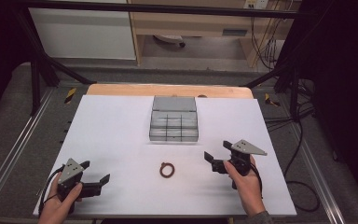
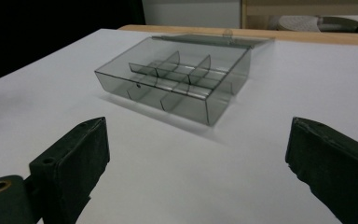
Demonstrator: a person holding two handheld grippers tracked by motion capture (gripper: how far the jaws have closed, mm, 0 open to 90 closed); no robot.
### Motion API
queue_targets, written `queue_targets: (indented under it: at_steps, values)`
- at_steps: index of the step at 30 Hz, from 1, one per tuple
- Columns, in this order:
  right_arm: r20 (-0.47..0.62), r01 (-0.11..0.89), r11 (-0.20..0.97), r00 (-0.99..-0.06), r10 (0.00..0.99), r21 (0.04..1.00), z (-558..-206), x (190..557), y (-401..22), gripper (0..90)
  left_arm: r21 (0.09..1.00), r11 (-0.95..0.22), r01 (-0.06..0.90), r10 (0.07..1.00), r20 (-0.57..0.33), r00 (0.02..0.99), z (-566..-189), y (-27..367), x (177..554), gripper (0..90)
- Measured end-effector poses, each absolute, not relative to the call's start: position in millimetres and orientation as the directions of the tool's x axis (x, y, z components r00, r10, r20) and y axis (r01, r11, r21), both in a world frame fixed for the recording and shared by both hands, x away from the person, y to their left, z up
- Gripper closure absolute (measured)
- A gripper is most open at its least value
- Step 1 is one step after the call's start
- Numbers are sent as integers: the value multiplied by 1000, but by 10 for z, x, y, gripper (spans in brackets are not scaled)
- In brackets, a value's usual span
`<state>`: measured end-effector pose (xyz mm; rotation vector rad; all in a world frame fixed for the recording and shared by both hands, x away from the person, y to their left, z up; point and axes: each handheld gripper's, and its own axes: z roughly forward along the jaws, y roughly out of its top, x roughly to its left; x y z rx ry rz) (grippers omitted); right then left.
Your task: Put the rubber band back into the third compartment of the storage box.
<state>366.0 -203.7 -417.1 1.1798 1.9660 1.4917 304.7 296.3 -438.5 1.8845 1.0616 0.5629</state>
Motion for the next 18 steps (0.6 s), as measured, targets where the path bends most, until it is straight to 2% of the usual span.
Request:
queue_targets:
  at_steps: [7,11,18]
  values:
    - [147,373,106,-587,796,922,-4076,3773,-1858,53,857,-239,456,852,-40,522,-4402,2979,3058,58]
    - [122,367,116,-564,817,923,-4039,3866,-1790,51,855,-236,462,854,-44,518,-4413,2981,3061,58]
    - [170,403,77,-543,822,912,-3976,4048,-1680,50,852,-229,471,860,-50,509,-4418,2993,3056,59]
